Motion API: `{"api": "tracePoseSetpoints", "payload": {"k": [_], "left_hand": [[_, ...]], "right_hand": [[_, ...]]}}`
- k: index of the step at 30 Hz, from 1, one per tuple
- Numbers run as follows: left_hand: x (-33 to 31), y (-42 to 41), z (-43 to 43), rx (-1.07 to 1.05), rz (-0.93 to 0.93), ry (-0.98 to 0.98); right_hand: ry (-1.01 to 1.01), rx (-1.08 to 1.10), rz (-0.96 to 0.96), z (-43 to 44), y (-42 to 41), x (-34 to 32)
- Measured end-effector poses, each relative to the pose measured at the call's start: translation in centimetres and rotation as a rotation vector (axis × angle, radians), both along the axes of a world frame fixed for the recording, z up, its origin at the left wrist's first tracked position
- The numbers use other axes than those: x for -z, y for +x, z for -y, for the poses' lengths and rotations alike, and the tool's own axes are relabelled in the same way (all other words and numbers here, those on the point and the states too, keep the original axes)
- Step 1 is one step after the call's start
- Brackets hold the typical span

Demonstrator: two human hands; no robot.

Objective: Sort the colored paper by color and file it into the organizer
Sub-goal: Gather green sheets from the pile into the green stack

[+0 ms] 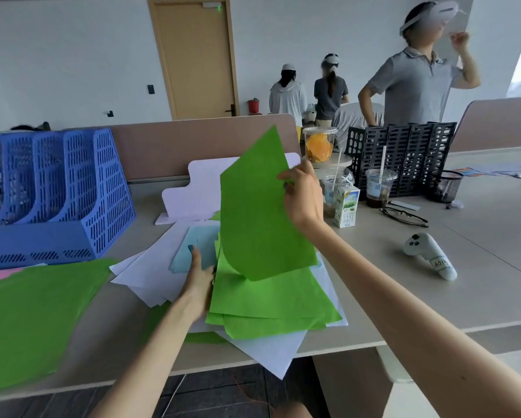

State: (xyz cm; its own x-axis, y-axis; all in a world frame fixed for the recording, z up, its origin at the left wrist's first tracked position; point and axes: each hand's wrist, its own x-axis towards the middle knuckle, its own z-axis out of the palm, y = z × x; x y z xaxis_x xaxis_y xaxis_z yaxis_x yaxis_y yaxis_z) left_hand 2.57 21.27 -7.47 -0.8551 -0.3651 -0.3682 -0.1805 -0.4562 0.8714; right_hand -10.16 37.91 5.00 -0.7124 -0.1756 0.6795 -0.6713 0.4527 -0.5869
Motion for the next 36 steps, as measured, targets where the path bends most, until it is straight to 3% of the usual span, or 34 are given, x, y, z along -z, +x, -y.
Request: {"api": "tracePoseSetpoints", "payload": {"k": [6, 11, 14, 18, 23, 29, 36], "left_hand": [[0.5, 0.0, 1.1, 0.082, 0.011, 0.07], [0.4, -0.3, 0.7, 0.124, -0.017, 0.023], [0.4, -0.8, 0.5, 0.073, -0.031, -0.064], [0.0, -1.2, 0.2, 0.064, 0.127, -0.175], [-0.3, -2.3, 1.4, 0.055, 0.279, -0.571], [-0.9, -2.7, 0.4, 0.029, 0.261, -0.583], [-0.1, -1.6, -0.2, -0.06, 0.074, -0.729]], "right_hand": [[-0.044, -0.022, 0.389, -1.0, -2.7, 6.4], [0.017, -0.055, 0.54, -1.9, -3.5, 10.7], [0.109, -0.085, 0.576, -2.2, -3.6, 12.5], [0.235, -0.039, 0.525, -2.7, -3.9, 13.1], [0.249, -0.041, 0.525, -2.8, -4.0, 12.9], [0.248, -0.12, 0.569, -1.6, -2.7, 13.4], [0.286, -0.062, 0.603, -1.2, -1.6, 13.2]]}}
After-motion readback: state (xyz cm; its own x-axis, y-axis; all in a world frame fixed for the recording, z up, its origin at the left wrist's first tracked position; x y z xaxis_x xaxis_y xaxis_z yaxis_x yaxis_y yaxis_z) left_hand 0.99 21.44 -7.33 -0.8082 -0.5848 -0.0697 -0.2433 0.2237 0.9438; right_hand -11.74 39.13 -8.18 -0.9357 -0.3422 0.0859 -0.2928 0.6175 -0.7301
